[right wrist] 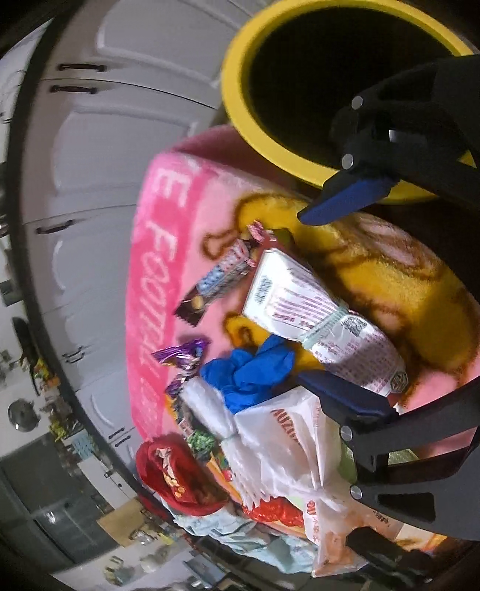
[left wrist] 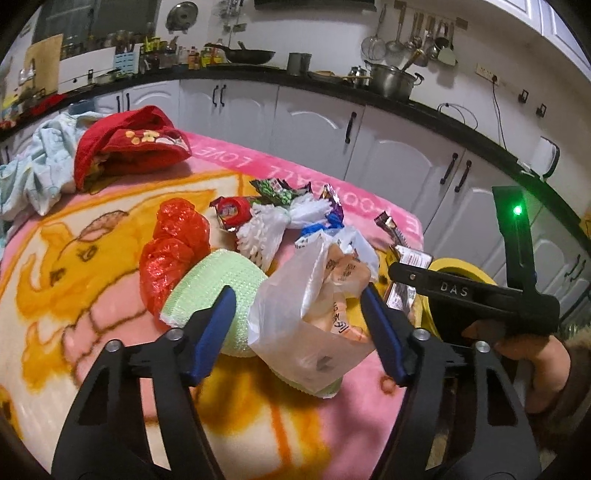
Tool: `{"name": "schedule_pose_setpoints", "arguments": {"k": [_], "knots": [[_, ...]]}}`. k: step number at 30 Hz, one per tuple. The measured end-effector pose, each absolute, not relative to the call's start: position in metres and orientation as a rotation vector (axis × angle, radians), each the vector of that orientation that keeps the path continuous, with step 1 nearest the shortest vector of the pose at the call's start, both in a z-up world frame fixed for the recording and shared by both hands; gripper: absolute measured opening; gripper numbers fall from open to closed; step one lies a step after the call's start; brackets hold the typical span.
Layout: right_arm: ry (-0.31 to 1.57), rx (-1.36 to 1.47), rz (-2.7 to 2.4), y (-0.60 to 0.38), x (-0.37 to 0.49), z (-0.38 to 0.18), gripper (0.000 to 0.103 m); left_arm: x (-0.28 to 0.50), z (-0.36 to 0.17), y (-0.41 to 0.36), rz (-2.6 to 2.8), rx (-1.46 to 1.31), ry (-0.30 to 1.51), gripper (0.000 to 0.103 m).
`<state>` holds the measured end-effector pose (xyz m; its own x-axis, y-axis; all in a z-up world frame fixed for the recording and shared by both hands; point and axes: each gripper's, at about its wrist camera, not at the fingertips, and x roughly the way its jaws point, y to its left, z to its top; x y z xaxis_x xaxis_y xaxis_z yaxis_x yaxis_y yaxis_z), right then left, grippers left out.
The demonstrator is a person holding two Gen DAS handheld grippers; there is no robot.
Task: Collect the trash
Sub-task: 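Grasp the white plastic bag with the left gripper while the right grasps the white wrapper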
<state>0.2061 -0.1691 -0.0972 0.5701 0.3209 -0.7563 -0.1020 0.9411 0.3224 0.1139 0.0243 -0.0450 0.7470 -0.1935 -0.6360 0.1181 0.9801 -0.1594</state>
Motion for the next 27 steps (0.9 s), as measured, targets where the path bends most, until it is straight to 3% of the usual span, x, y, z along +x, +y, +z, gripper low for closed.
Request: {"name": "schedule_pose_setpoints", "arguments": {"k": [4, 8, 11, 13, 15, 27], "knots": [[0.94, 0.285, 0.271, -0.168, 0.206, -0.099, 0.069, 0.115, -0.049, 0.023, -0.177, -0.102, 0.717, 0.049], [0.948, 0.303, 0.308, -0.167, 0.204, -0.097, 0.053, 0.113, -0.05, 0.025, -0.187, -0.104, 0.712, 0.039], [0.953, 0.295, 0.363, -0.162, 0.201, -0.096, 0.036, 0.112, -0.049, 0.028, -0.19, -0.118, 0.709, 0.031], [0.942, 0.276, 0.369, -0.159, 0.199, -0.093, 0.035, 0.111, -0.048, 0.029, -0.181, -0.114, 0.7, 0.027], [0.936, 0.259, 0.383, -0.157, 0.196, -0.091, 0.035, 0.108, -0.044, 0.032, -0.174, -0.118, 0.685, 0.016], [0.861, 0.227, 0.427, -0.168, 0.18, -0.062, 0.032, 0.094, -0.014, 0.031, -0.192, -0.126, 0.591, 0.012]]}}
